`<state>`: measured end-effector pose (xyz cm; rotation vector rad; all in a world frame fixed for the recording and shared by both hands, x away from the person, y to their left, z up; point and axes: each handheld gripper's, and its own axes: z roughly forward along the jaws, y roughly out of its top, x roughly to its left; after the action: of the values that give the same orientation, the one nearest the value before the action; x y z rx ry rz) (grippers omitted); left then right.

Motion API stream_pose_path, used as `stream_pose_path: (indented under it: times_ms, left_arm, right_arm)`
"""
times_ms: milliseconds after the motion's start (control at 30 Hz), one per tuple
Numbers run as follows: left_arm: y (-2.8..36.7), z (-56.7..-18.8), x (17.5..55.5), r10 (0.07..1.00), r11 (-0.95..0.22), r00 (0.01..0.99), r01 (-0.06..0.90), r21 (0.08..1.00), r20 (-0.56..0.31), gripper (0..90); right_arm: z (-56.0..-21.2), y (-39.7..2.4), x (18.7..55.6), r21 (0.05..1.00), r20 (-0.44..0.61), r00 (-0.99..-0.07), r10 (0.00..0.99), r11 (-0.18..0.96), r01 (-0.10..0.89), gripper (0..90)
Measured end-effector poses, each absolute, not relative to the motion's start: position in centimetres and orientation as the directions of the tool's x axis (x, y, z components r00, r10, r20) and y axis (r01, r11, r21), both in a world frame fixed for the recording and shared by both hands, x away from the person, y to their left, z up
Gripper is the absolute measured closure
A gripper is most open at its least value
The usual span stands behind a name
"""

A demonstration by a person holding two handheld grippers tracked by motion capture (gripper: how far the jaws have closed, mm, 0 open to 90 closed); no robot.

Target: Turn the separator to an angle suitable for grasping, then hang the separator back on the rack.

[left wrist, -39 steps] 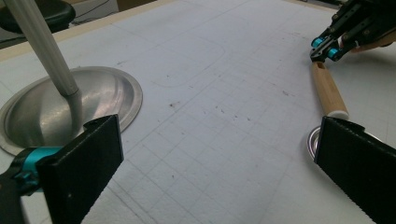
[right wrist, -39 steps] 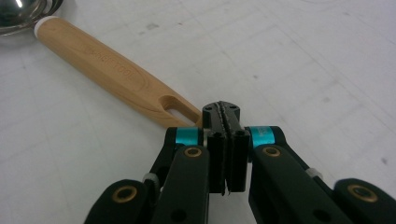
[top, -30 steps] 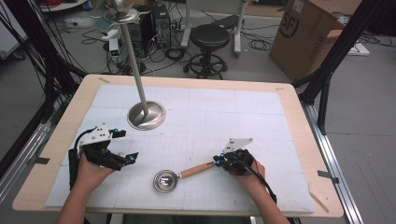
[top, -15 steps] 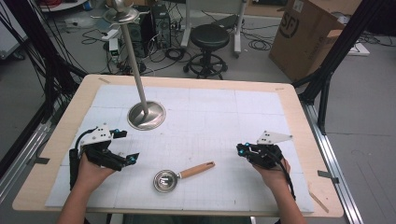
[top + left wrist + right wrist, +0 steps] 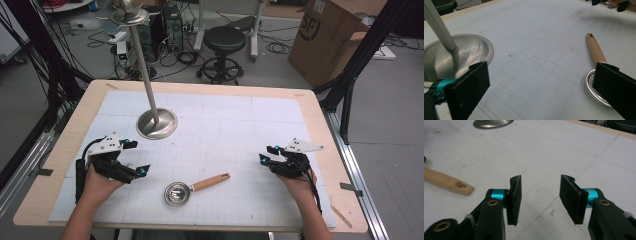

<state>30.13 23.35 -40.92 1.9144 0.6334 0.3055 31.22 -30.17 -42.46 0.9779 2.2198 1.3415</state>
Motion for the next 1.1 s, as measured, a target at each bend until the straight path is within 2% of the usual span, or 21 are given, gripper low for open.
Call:
stream_pose_path:
  times_ms: [333, 867, 1100]
  left_arm:
    - [23.0, -41.1, 30.2, 0.543, -0.319, 0.836, 0.294, 0.901, -0.08, 1.8]
    - [22.3, -41.0, 30.2, 0.525, -0.314, 0.846, 0.296, 0.902, -0.095, 1.8]
    - [20.4, -40.4, 30.1, 0.494, -0.339, 0.865, 0.284, 0.897, -0.088, 1.8]
  right_arm:
    - [-42.5, -30.2, 31.4, 0.889, 0.016, -0.652, 0.758, 0.288, 0.356, 32.0]
    - [-42.5, -30.4, 31.5, 0.891, 0.017, -0.636, 0.772, 0.277, 0.36, 28.7]
    - [-42.2, -30.5, 31.5, 0.893, 0.001, -0.637, 0.771, 0.286, 0.347, 28.7]
